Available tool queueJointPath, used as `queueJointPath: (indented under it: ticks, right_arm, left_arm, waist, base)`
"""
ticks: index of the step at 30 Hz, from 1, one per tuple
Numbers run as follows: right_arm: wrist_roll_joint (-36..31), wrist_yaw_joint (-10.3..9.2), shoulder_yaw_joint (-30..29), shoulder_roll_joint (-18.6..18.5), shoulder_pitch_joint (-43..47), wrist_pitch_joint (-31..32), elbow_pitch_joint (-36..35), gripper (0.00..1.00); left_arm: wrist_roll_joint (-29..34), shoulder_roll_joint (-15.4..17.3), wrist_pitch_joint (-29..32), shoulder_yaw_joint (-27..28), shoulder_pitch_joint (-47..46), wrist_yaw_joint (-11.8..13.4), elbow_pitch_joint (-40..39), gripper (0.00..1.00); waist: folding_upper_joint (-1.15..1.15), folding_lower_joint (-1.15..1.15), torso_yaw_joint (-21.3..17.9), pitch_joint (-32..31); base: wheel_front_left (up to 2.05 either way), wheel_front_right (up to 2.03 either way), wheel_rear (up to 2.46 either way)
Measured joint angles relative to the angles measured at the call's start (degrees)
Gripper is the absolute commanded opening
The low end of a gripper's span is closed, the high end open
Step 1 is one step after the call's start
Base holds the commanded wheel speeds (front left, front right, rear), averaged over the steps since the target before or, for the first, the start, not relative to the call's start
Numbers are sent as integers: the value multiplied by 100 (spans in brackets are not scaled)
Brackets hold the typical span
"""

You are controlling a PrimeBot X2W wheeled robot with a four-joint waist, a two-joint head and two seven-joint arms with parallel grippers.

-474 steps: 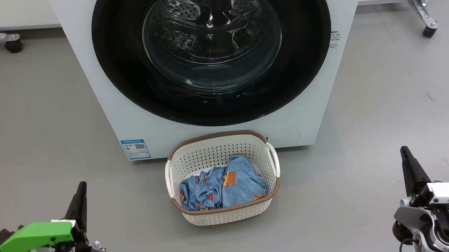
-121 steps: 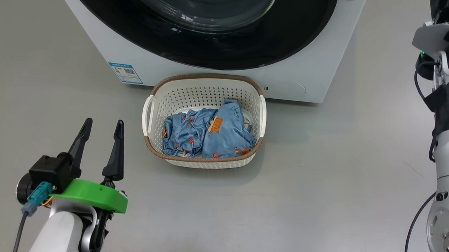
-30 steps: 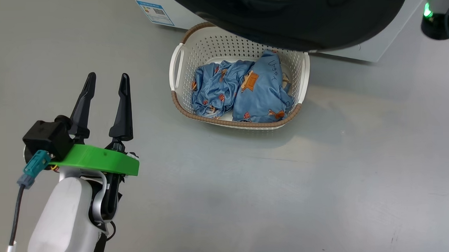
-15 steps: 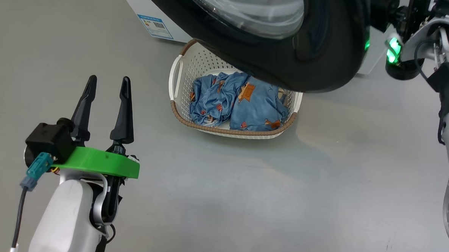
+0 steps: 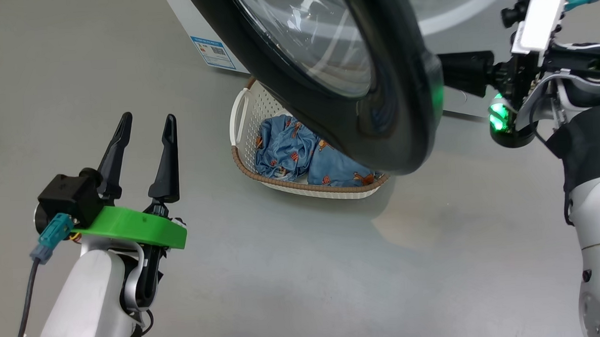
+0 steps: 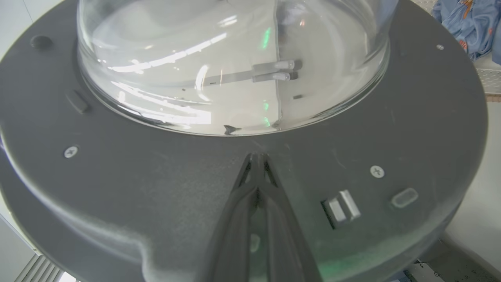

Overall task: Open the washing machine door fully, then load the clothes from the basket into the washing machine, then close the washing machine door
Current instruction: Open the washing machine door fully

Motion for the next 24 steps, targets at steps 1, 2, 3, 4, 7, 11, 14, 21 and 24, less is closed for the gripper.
queueJointPath:
  ticks: [1, 2, 3, 4, 7, 11, 14, 21, 24]
  right_arm:
    - [-1, -7, 74, 13, 41, 53, -57, 0]
    - [-1, -7, 134, 32, 81, 103, -112, 0]
    - [-3, -8, 192, 59, 115, 145, -164, 0]
    - [-5, -8, 242, 90, 157, 171, -213, 0]
    - [-5, -9, 392, 165, 335, 264, -415, 0]
    - [13, -9, 493, 196, 477, 310, -628, 0]
    - [51, -9, 606, 193, 576, 354, -772, 0]
    - [151, -10, 875, 281, 911, 393, -1040, 0]
    - [219, -11, 970, 289, 1017, 349, -1146, 0]
  left_arm:
    - [0, 9, 0, 3, 28, 0, -4, 100]
    - [0, 12, 0, 3, 55, 0, -3, 100]
    - [0, 14, 0, 3, 70, 0, -3, 100]
    - [0, 13, 0, 3, 73, 0, -5, 100]
    - [0, 13, 0, 0, 75, 0, -12, 100]
    - [0, 12, 0, -4, 77, 0, -32, 100]
    - [0, 10, 0, -12, 77, 0, -37, 100]
    - [0, -14, 0, -41, 77, 0, -49, 100]
    - [0, -24, 0, -40, 77, 0, -49, 100]
  waist:
    - [0, 0, 3, -11]
    - [0, 0, 5, -19]
    - [0, 0, 7, -25]
    - [0, 0, 9, -30]
    - [0, 0, 23, -41]
    - [0, 0, 45, -41]
    - [0, 0, 64, -36]
    - [0, 0, 111, -21]
    - [0, 0, 128, -18]
  base:
    - [0, 0, 0]
    - [0, 0, 0]
    - [0, 0, 0]
    - [0, 0, 0]
    - [0, 0, 0]
    - [0, 0, 0]
    - [0, 0, 0]
    - [0, 0, 0]
    - [0, 0, 0]
